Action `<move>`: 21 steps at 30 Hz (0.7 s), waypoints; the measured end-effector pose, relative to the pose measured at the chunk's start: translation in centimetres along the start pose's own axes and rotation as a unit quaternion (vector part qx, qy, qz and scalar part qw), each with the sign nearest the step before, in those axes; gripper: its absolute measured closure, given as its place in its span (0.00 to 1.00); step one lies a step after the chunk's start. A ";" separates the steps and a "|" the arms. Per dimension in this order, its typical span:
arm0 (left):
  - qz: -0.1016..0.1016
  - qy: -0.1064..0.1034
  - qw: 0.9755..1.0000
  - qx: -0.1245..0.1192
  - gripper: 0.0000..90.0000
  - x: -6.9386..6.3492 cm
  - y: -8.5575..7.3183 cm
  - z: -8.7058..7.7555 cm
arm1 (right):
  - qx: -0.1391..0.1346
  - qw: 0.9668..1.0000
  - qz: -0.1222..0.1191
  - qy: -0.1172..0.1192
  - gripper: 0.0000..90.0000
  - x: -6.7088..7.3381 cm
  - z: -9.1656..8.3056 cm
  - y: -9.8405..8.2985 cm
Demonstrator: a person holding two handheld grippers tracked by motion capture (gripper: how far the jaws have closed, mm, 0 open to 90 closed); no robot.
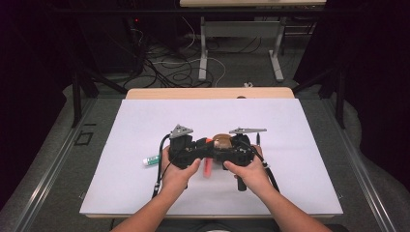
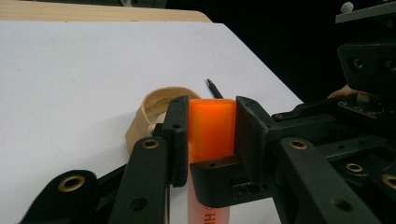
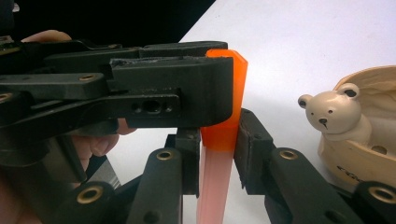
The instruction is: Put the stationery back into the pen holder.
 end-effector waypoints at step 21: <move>-0.006 0.001 1.000 0.007 0.74 -0.1 -0.2 0.0 | 0.010 1.000 0.015 0.016 0.83 -0.2 -0.1 -0.1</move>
Point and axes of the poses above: each handheld gripper's, and its own axes: z roughly forward along the jaws, y roughly out of its top, x roughly to its left, the point moved 3 cm from there along z, roughly forward along the jaws, and after that the axes turned 5 degrees about y, right-handed, at the moved point
